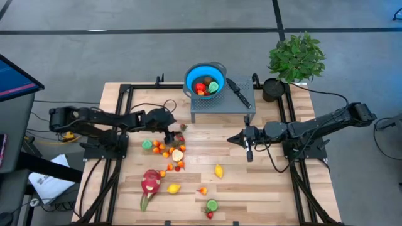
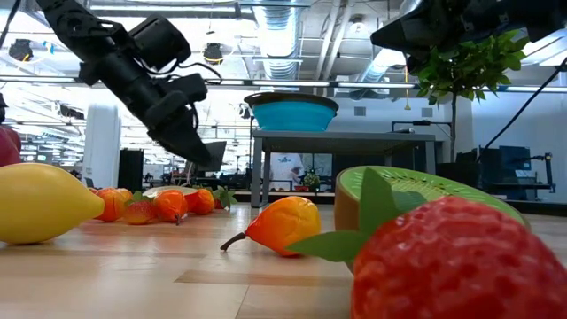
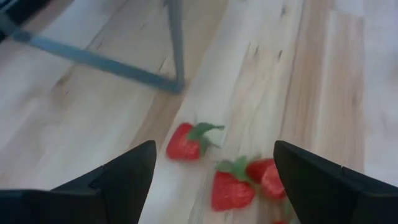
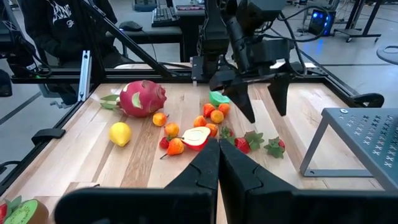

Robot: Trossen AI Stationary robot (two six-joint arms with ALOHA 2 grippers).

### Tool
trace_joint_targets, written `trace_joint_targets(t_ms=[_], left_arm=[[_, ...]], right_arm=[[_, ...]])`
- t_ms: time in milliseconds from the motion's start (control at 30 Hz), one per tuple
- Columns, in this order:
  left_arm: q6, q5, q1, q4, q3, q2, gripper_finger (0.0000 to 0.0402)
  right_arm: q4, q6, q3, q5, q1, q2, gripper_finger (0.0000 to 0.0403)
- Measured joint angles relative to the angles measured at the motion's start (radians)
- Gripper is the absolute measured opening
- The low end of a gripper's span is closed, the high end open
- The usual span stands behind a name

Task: Pick & Place Fruit
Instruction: Put the strawberry into the strainer bowl

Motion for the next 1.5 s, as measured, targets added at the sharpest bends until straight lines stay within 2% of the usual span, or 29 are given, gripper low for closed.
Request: trace_joint_targets(t_ms=[133,267,633,833,1033,1500], left_arm=[[0.059,-0.001,0.001,-0.079,0.000,-0.033,0.0319],[0.106,0.001,0.001,-0.080,0.000,-0.029,0.0319],[0.106,-0.011,0.001,-0.132,0.000,0.006,0.0319],[0.096,-0.074,-0.011,-0.137,0.000,0.068,0.0319],[0.093,-0.006,-0.052,-0.088,0.000,0.143,0.0319],[0.072,0.002,-0.071,0.092,0.001,0.264,0.0319]], right_arm=[[-0.003,0.000,0.000,0.000,0.000,0.000,0.0000],[-0.010,0.005,0.000,0.000,0.003,0.000,0.0000],[-0.019,0.080,0.000,0.000,0.002,0.000,0.0000],[-0.019,0.080,0.000,0.000,0.002,0.000,0.0000],[-0.022,0.079,0.000,0.000,0.002,0.000,0.0000],[-0.025,0.069,0.000,0.000,0.000,0.000,0.0000]])
